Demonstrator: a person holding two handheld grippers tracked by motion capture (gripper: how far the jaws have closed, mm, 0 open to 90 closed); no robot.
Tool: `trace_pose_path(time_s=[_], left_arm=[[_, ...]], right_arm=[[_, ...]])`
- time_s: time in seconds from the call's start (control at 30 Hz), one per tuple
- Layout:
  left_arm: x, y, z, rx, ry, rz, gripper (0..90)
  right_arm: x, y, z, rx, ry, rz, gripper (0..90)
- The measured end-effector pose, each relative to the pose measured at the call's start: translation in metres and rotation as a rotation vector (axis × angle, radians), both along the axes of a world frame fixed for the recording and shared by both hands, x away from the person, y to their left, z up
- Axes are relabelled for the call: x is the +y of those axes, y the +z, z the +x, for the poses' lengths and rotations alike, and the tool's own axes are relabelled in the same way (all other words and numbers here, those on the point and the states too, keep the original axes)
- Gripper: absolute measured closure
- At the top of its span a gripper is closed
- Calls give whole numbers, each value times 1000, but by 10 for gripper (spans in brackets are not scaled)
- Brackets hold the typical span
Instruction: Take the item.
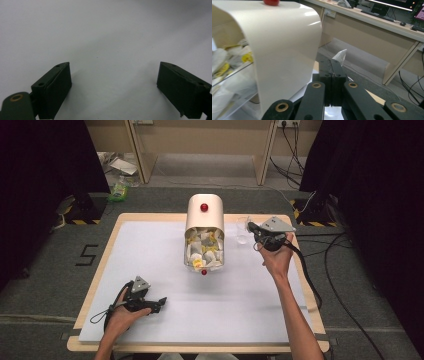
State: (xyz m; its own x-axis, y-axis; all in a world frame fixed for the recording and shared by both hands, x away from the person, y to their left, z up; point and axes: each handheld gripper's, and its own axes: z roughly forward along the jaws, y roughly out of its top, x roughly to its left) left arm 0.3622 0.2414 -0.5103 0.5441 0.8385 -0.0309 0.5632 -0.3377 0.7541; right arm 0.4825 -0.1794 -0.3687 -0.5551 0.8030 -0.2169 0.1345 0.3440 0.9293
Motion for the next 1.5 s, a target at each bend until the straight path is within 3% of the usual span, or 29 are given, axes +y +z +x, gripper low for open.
trace_pose_path(time_s=[0.43,0.87,1.5], left_arm=[[0,0,0,1,-1,0,114],[0,0,0,2,-1,0,114],[0,0,0,2,-2,-1,114]], right_arm=[[2,3,30,-9,-53,-9,900],[7,-19,65,40,-91,-19,900],[13,-47,83,103,-99,-34,900]])
